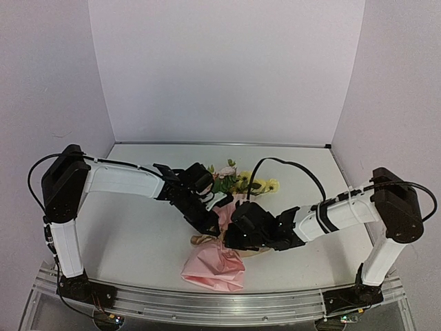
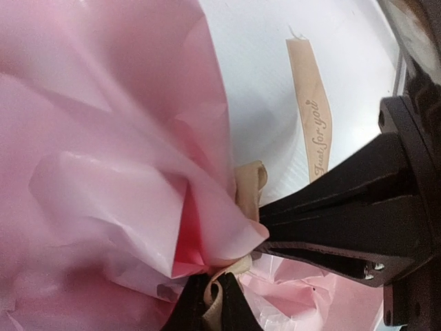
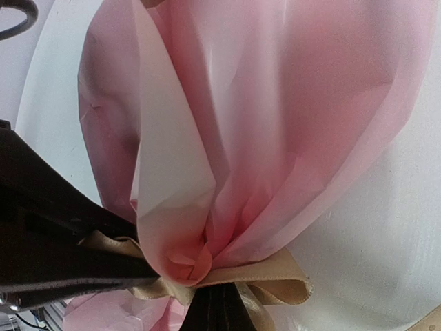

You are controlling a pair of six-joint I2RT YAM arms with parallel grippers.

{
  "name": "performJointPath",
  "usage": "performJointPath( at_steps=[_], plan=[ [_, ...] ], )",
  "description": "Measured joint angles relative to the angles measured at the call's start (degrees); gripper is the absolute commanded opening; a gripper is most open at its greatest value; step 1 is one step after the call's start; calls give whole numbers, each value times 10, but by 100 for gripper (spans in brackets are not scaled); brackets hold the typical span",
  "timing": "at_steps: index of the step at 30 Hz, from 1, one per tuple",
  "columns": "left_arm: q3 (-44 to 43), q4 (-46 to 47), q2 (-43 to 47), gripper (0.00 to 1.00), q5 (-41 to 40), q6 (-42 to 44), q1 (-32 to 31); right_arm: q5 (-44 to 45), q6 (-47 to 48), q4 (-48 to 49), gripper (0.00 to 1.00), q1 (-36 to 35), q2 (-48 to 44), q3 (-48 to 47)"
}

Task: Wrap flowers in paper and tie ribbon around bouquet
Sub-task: Cross the half-tied ribbon over the folded bouquet.

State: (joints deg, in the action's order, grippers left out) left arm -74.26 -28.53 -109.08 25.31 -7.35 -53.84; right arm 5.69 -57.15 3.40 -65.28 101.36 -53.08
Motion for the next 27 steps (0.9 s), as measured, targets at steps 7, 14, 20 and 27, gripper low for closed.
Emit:
performJointPath(
  at_steps=[7,14,20,27],
  plan=[
    [0,0,0,0,-17,2,-1,-2,5,-5,33,0,-6,2],
    [0,1,0,0,-21,11,-2,1,45,-35,39,8,-79,22],
    [0,1,0,0,-21,15,-2,-20,107,-46,34,37,-83,19],
    [0,1,0,0,-20,18,-2,-54,172,-52,31,44,-47,-12]
  ],
)
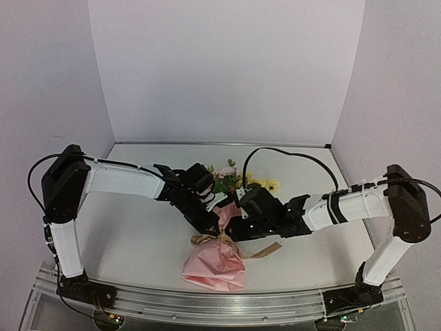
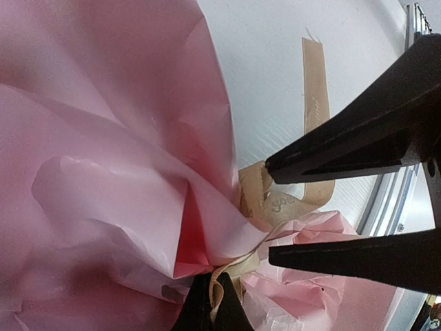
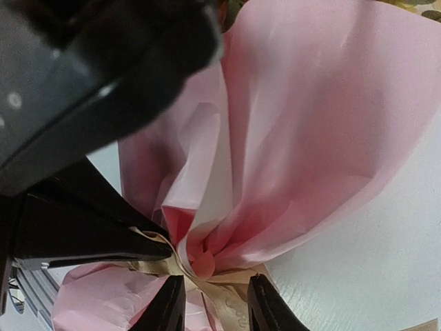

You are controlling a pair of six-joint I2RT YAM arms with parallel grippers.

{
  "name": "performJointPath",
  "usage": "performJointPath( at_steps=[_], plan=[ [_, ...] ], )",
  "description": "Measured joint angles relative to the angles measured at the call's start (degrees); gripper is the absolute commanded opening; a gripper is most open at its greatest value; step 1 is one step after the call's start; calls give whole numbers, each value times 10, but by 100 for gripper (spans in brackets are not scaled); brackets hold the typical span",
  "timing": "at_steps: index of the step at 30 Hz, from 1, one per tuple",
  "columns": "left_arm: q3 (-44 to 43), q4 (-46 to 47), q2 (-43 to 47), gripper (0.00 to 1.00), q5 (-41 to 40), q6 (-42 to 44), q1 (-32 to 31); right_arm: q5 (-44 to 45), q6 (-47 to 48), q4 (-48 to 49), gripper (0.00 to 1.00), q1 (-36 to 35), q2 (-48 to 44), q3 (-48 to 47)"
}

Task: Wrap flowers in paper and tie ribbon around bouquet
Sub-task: Cross the half-tied ribbon over the folded bouquet.

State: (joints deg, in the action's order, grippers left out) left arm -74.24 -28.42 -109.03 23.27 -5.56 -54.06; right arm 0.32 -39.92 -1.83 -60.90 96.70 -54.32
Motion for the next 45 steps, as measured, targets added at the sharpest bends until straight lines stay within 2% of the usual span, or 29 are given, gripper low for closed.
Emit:
performJointPath(
  at_steps=[5,18,28,34,45],
  plan=[
    [0,-1,0,0,0,1,0,-10,22,0,27,0,19,-9],
    [0,-1,0,0,0,2,1,3,49,2,26,5,28,-17],
    [1,4,0,0,0,11,0,-36,48,97,27,28,12,89],
    [2,5,0,0,1,11,0,-69,51,146,26,31,12,91],
    [10,13,7,0,0,13,0,-80,50,161,29,31,-9,100]
  ],
)
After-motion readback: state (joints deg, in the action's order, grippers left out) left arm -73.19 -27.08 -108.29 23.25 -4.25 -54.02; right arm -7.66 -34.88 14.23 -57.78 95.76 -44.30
